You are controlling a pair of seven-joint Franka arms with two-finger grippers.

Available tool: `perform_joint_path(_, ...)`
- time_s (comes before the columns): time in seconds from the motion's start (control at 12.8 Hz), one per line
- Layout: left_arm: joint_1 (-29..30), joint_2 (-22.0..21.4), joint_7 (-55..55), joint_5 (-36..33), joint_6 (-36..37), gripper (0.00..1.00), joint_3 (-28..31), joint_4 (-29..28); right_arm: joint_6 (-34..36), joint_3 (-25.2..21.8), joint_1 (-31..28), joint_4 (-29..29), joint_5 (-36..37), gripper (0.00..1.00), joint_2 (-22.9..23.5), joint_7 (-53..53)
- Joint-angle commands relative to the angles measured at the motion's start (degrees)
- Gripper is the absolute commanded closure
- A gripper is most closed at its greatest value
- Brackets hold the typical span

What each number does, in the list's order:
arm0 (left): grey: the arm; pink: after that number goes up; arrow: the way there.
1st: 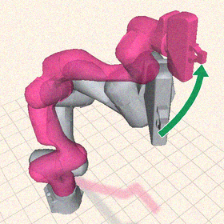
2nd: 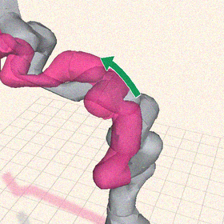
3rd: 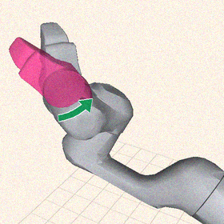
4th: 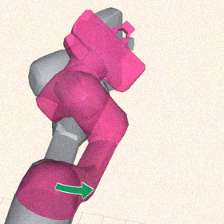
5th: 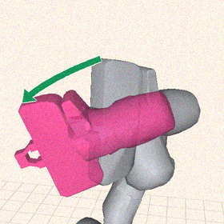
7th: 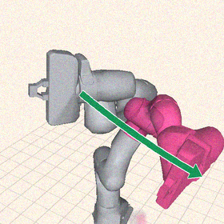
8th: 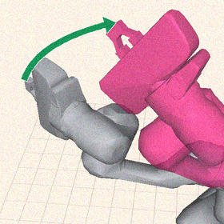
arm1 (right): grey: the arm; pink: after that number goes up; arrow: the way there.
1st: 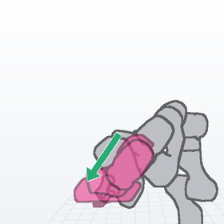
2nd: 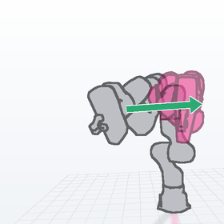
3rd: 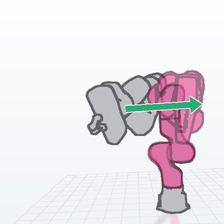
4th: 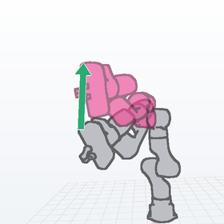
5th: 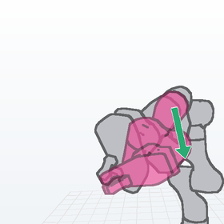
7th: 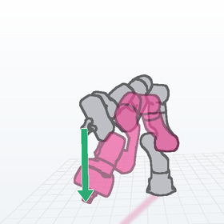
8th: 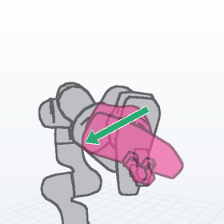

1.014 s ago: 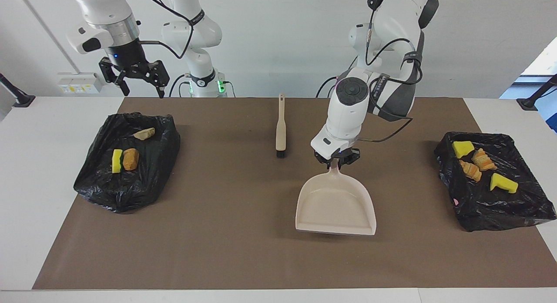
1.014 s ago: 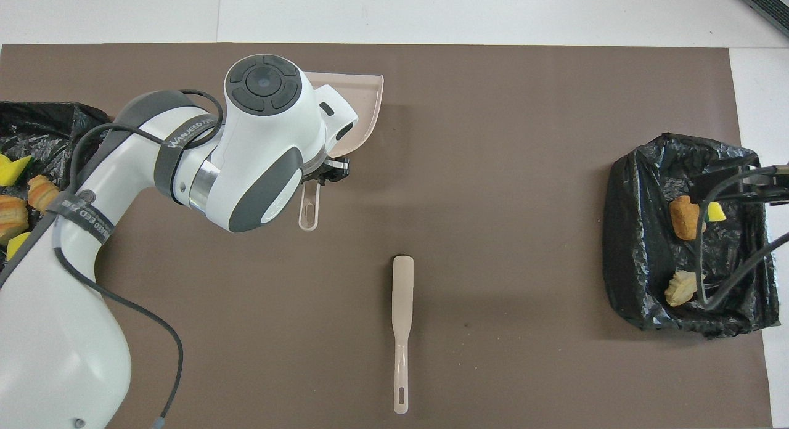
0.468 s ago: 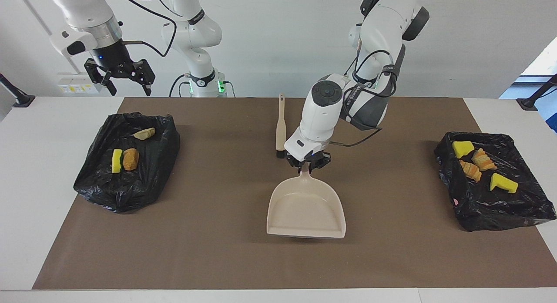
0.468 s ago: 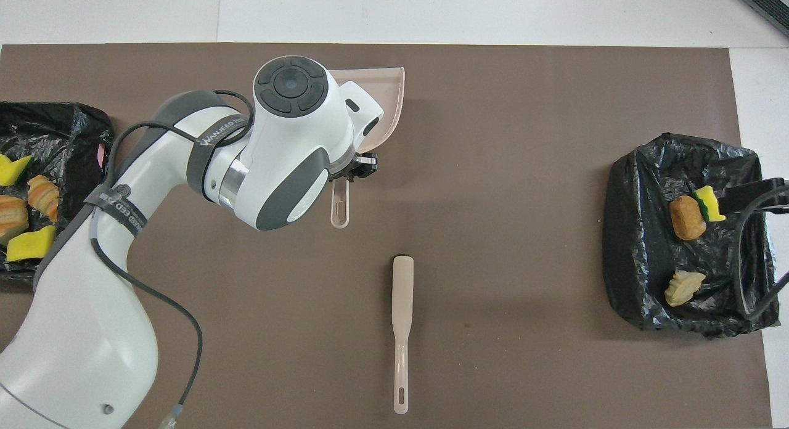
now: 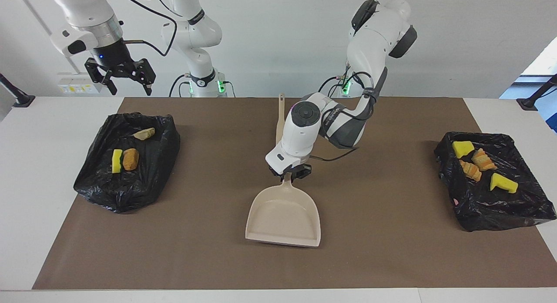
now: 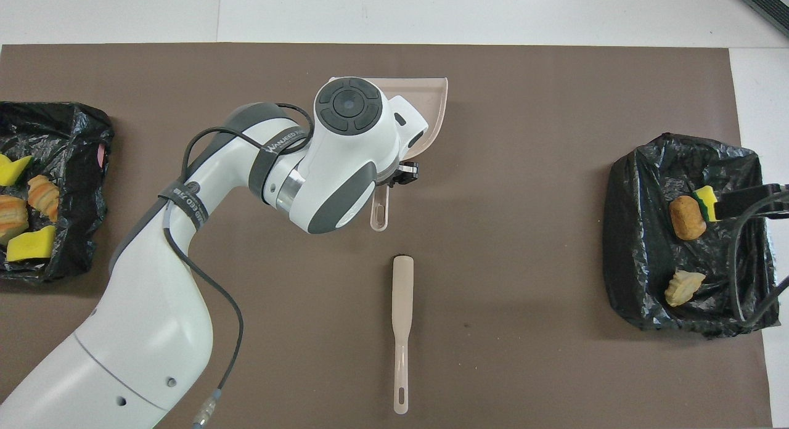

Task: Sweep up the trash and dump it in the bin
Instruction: 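Bring the empty dustpan to the table center with the left gripper, then lower the dustpan onto the table and open the left gripper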

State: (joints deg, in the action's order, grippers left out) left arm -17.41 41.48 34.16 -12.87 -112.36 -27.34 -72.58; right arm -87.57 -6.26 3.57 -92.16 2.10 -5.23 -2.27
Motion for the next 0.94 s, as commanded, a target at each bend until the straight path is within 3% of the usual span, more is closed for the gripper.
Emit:
perform_joint_path(0.0, -1.0, 0.4, 0.5, -1.3, 1.5, 1.0, 0.6, 1.3, -0.1, -0.3, 0.2, -1.3, -1.0, 0.0, -1.2, -0.5)
perform_joint_path(0.16, -1.2, -0.5, 0.5, -1.6, 1.4, 0.99, 0.7, -1.0, -0.1, -0.3, 0.2, -1.3, -1.0, 0.0, -1.2, -0.5)
perform_joint_path(0.39, -1.1, -1.1, 0.5, -1.6, 1.5, 0.83, 0.7, -1.7, -0.1, -0.3, 0.2, -1.3, -1.0, 0.0, -1.2, -0.5)
perform_joint_path(0.55, -1.2, -1.1, 0.6, -1.5, 2.8, 0.81, 0.8, -1.7, -0.1, -0.3, 0.2, -1.3, -1.0, 0.0, -1.2, -0.5)
perform_joint_path(0.86, -1.1, -1.1, 0.6, -2.9, 3.3, 0.65, 0.8, -1.6, -0.1, -0.3, 0.2, -1.3, -1.0, 0.0, -1.2, -0.5)
